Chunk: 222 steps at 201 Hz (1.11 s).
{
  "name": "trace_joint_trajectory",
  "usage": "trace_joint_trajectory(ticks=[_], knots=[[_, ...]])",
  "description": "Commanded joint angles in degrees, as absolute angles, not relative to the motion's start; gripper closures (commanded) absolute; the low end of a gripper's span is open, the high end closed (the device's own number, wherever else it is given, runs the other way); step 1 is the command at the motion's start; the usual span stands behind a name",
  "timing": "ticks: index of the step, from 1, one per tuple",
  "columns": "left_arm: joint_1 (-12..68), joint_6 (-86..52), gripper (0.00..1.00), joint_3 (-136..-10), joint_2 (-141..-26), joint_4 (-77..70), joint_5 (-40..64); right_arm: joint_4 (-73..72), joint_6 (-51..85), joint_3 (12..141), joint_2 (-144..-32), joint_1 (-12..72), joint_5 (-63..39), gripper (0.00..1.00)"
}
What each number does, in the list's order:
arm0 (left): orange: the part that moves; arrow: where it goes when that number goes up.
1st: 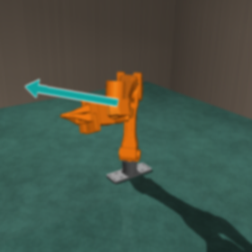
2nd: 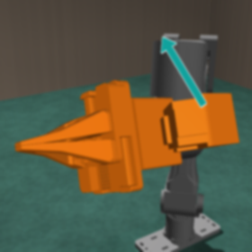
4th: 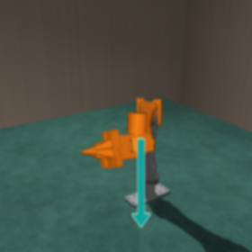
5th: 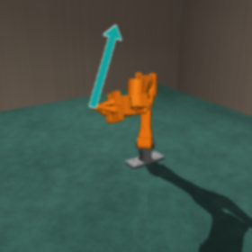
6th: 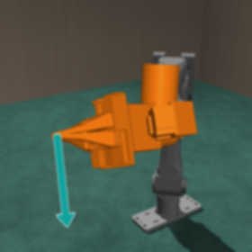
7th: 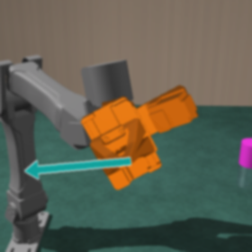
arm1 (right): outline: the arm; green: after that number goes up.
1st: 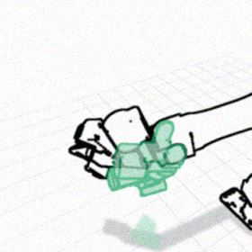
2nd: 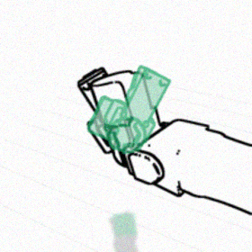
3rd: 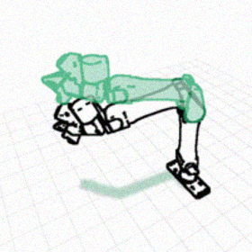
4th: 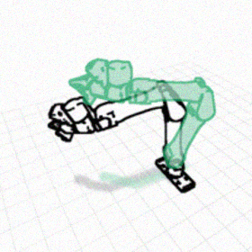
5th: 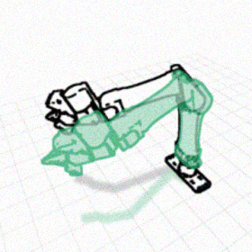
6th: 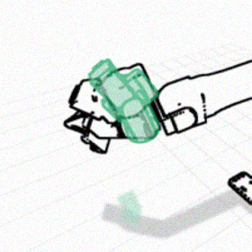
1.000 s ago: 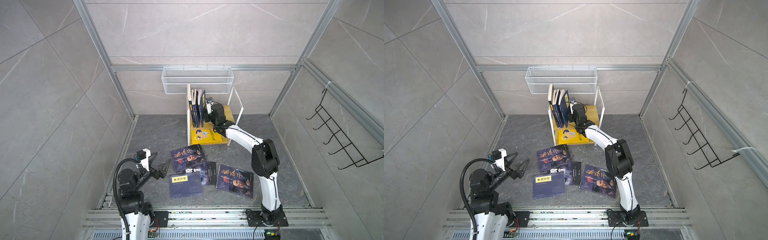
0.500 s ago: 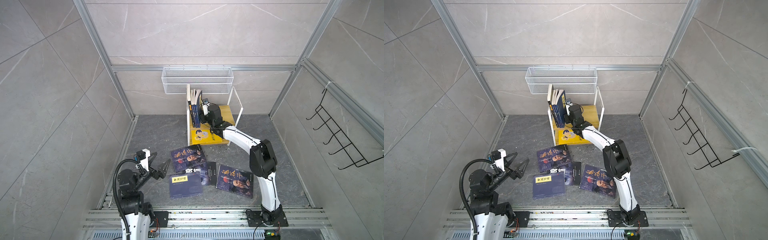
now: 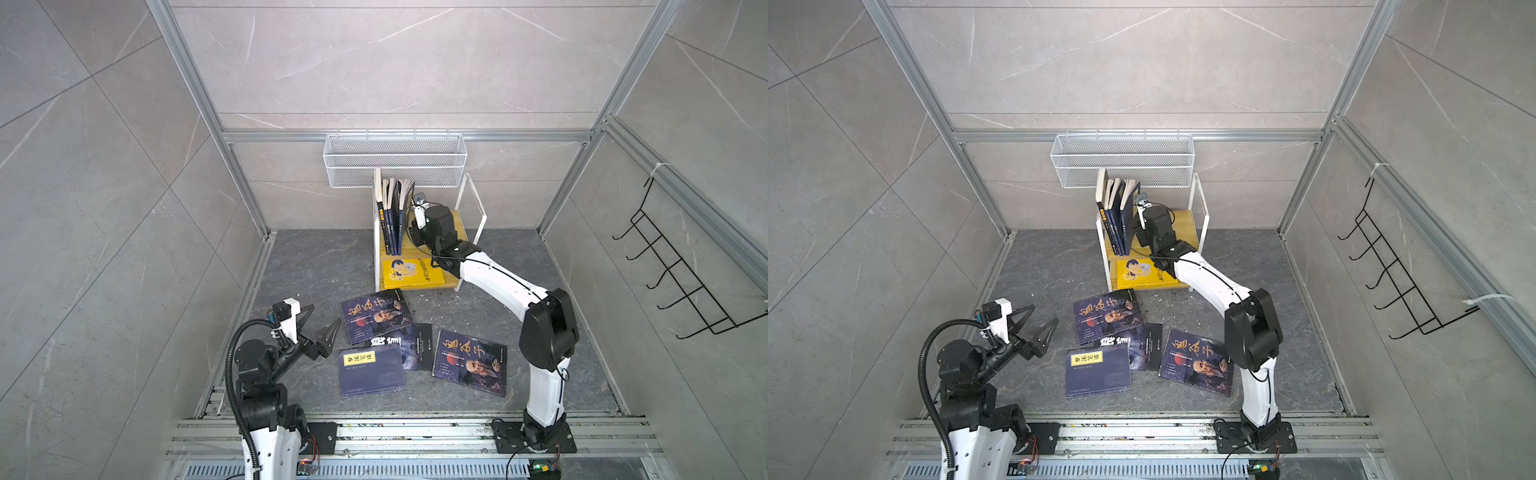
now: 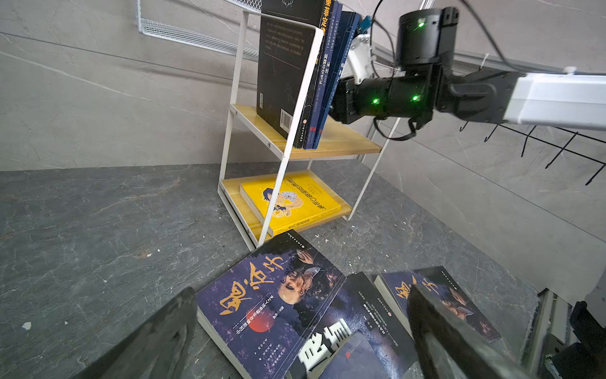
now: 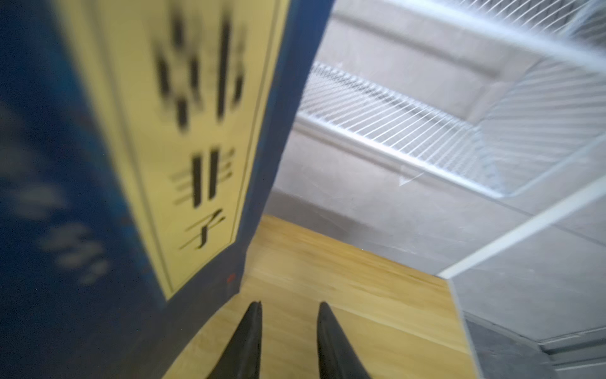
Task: Stacking books/files
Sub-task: Place the book on the bookshelf.
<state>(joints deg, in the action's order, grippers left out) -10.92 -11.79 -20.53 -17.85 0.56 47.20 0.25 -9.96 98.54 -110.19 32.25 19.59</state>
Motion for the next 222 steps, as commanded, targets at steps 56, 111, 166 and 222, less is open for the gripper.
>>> trace_joint_trajectory(ticks=[56,111,166,222], knots=[[-11.5,-11.9,0.0,-21.5,-17.6,-0.5,48.5,5.8,-6.7,104.1,-105.9,32.7,18.5,0.68],[-11.6,-11.2,0.0,-21.9,-17.8,0.2,48.3,10.0,-6.0,115.9,-112.5,34.9,17.4,0.69],[-11.5,-11.2,0.0,-22.0,-17.8,0.6,48.1,12.4,-7.3,123.6,-117.2,38.5,16.8,0.69],[-11.4,-11.4,0.0,-21.6,-17.4,0.2,48.3,14.5,-10.5,127.8,-119.2,40.3,17.6,0.69]])
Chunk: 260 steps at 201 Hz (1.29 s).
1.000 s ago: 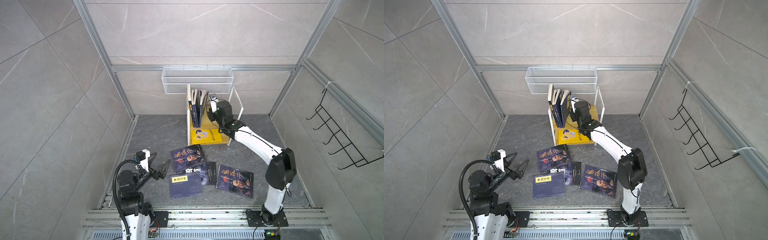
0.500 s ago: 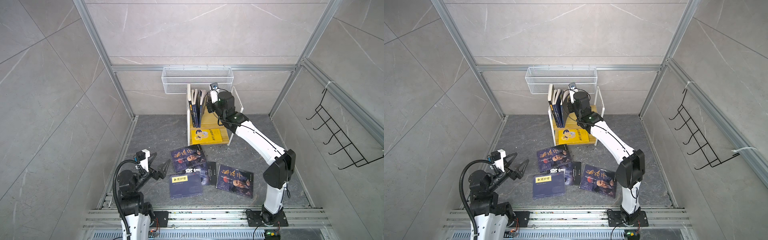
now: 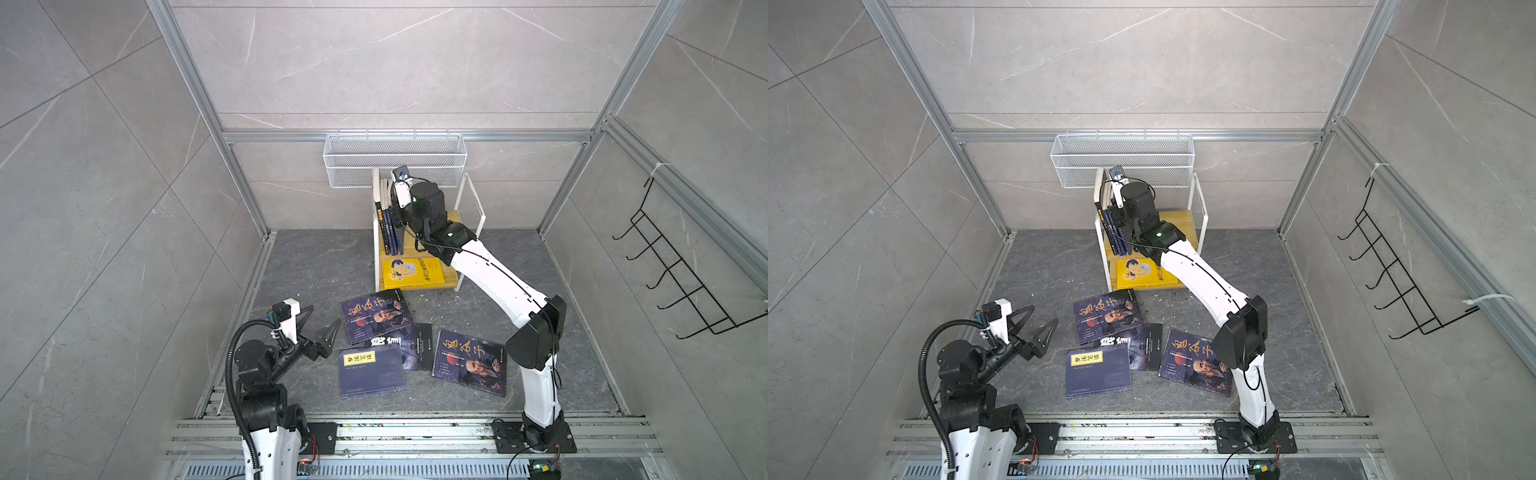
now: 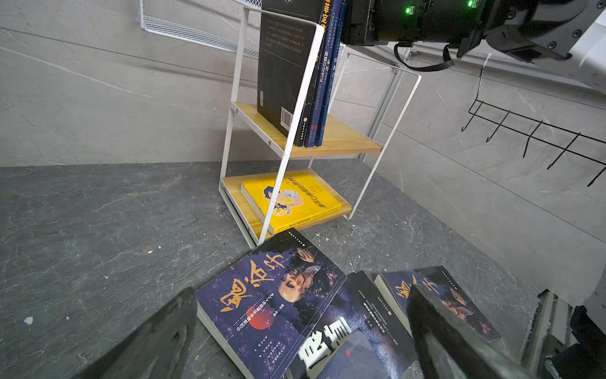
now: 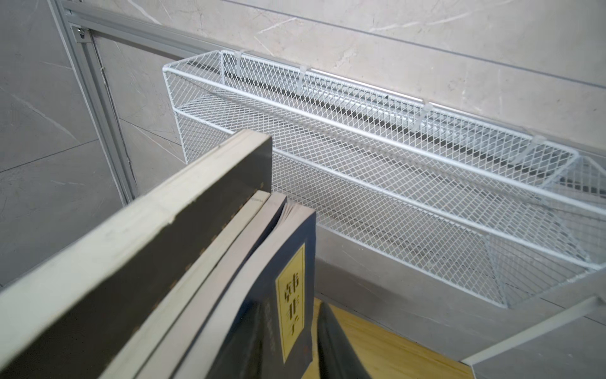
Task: Stacking books/files
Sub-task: Place the book on the bookshelf.
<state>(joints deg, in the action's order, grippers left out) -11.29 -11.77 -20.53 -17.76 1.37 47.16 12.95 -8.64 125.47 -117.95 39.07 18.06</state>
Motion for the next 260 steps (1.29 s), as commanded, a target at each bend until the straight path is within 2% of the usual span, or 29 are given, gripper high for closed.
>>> trace_joint_trajectory(ticks=[1,89,205,228,245,260], knots=[[-11.3,-11.4,0.0,-21.6,-17.4,0.2,48.3,14.5,-10.6,127.8,-119.2,40.3,17.6,0.69],[-11.0,-10.8,0.0,-22.3,-17.9,1.3,48.1,15.7,-14.1,125.4,-114.6,40.3,22.4,0.67],[-11.2,-11.8,0.0,-21.2,-17.3,-0.4,48.5,20.5,-19.2,122.5,-104.7,38.4,31.0,0.6],[-11.5,-11.5,0.0,-21.7,-18.0,0.2,48.1,24.5,-16.4,122.6,-102.9,35.6,32.5,0.52],[-11.3,-11.5,0.0,-21.4,-17.5,0.2,48.2,28.1,-13.6,122.1,-101.4,33.2,32.2,0.39],[-11.3,-12.1,0.0,-21.1,-17.5,-1.0,48.5,29.6,-11.2,119.9,-100.3,31.2,31.8,0.32]])
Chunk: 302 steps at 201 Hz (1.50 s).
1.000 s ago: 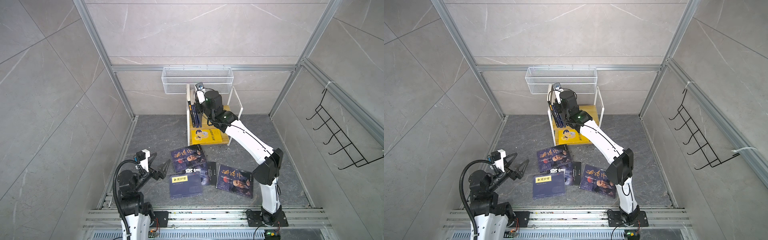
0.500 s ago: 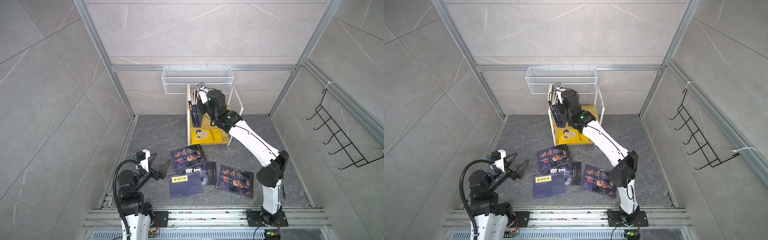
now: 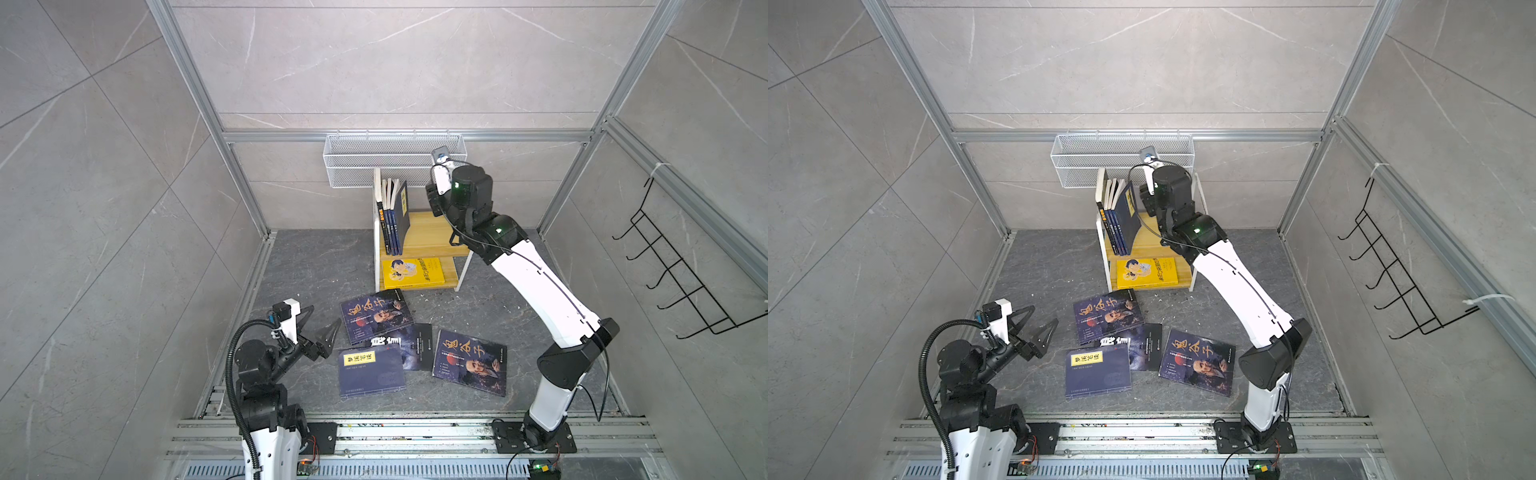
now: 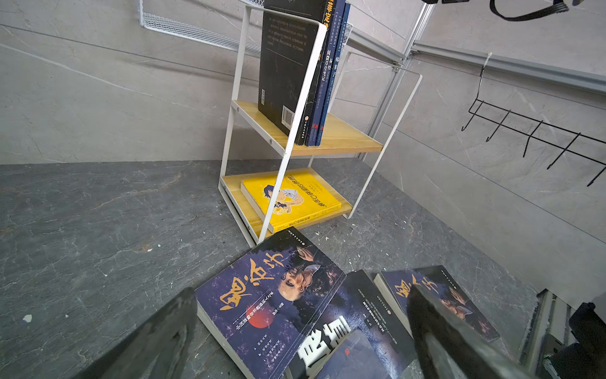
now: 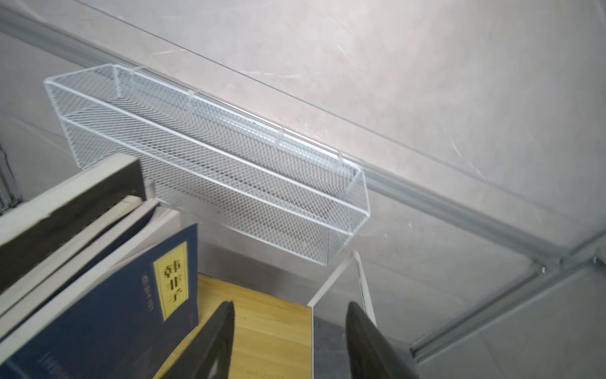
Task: Stacking books/files
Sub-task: Place the book on the bookshelf, then rotate the bookshelf at the top-center of the table.
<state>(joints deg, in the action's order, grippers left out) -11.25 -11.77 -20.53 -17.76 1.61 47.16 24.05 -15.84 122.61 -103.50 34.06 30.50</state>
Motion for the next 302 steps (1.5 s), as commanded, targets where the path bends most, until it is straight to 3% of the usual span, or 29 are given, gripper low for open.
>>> trace_joint_trajectory(ticks=[1,30,79,153,254,302], knots=[[-11.3,-12.0,0.0,-21.1,-17.6,-1.0,48.4,29.6,-11.0,119.7,-100.2,31.0,31.8,0.32],[-11.5,-11.6,0.0,-21.4,-17.7,0.0,48.1,34.3,-5.2,118.9,-100.5,26.7,27.3,0.24],[-11.8,-11.4,0.0,-21.5,-17.8,0.5,48.1,40.0,2.2,120.4,-102.6,21.6,23.4,0.26],[-11.8,-12.2,0.0,-21.0,-17.8,-1.1,48.3,38.1,6.1,114.4,-101.6,19.8,19.8,0.5],[-12.0,-12.0,0.0,-21.1,-18.0,-1.0,48.2,36.6,7.3,109.6,-98.1,19.8,19.7,0.93],[-11.9,-12.0,0.0,-21.1,-18.0,-1.0,48.3,37.2,9.0,108.1,-96.3,19.9,18.9,0.96]])
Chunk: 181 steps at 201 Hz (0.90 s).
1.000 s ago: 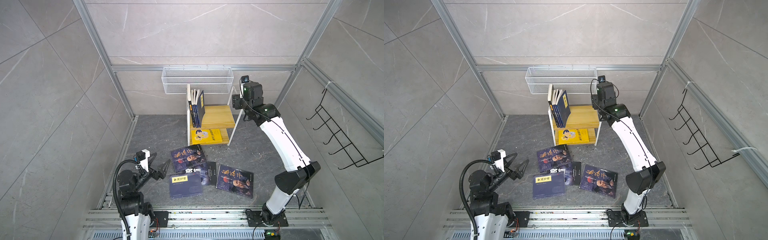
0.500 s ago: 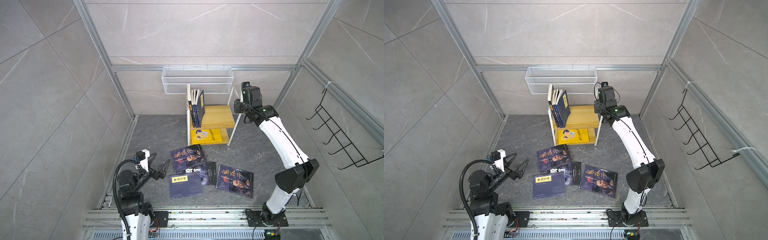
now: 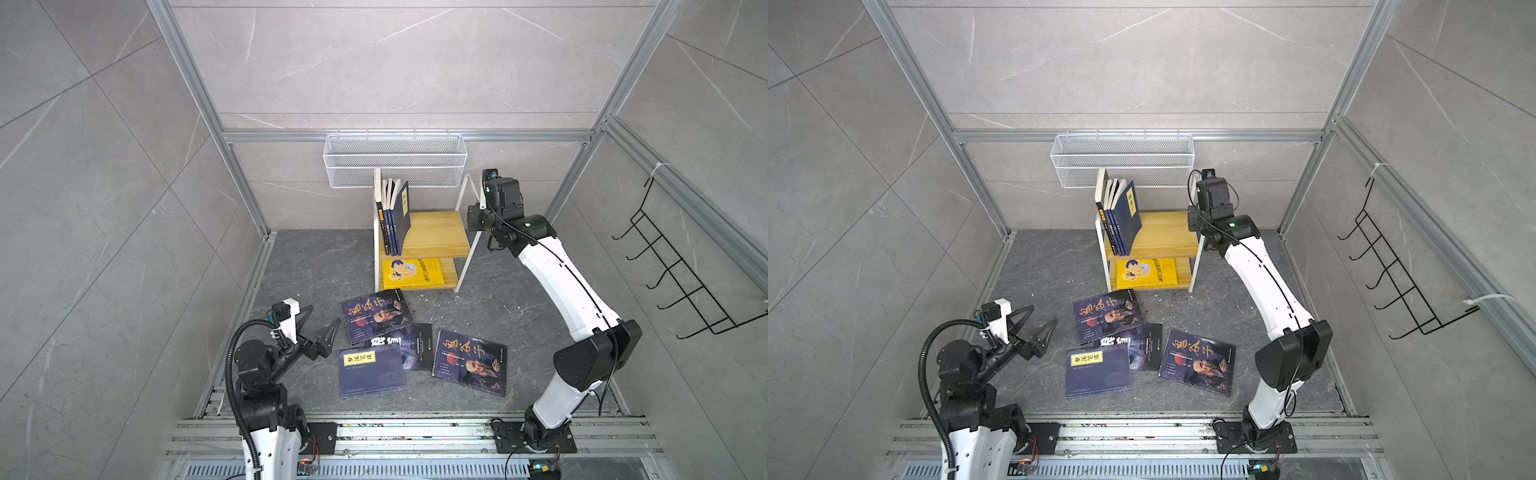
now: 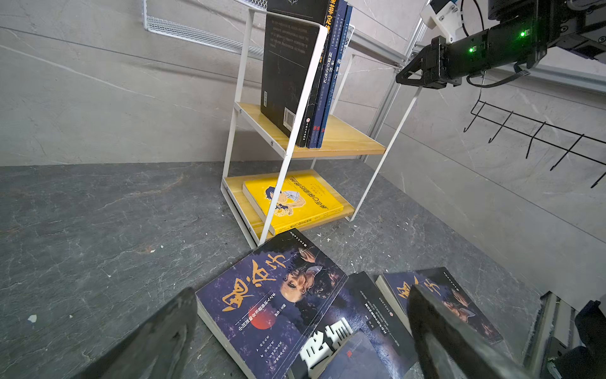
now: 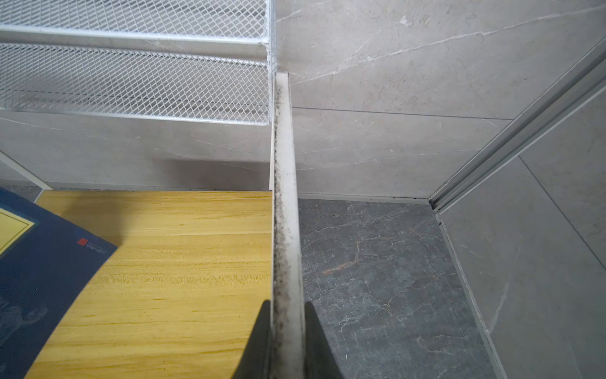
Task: Stacking books/files
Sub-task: Rotate the bookshelf at the top-center of the table.
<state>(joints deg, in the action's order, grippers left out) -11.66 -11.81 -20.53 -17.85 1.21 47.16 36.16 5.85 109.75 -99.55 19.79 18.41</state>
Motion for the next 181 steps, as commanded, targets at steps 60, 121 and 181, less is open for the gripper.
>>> trace_joint_trajectory(ticks=[60,121,181], knots=[[-11.9,-11.5,0.0,-21.5,-18.5,0.1,47.9,38.4,10.1,106.8,-94.4,20.4,18.9,0.9],[-10.6,-12.9,0.0,-24.5,-20.1,5.5,43.4,39.8,9.0,109.2,-93.3,20.3,19.6,0.58],[-7.7,-19.2,0.01,-26.4,-29.9,5.9,40.8,40.2,9.1,102.9,-81.7,20.5,21.0,0.46]])
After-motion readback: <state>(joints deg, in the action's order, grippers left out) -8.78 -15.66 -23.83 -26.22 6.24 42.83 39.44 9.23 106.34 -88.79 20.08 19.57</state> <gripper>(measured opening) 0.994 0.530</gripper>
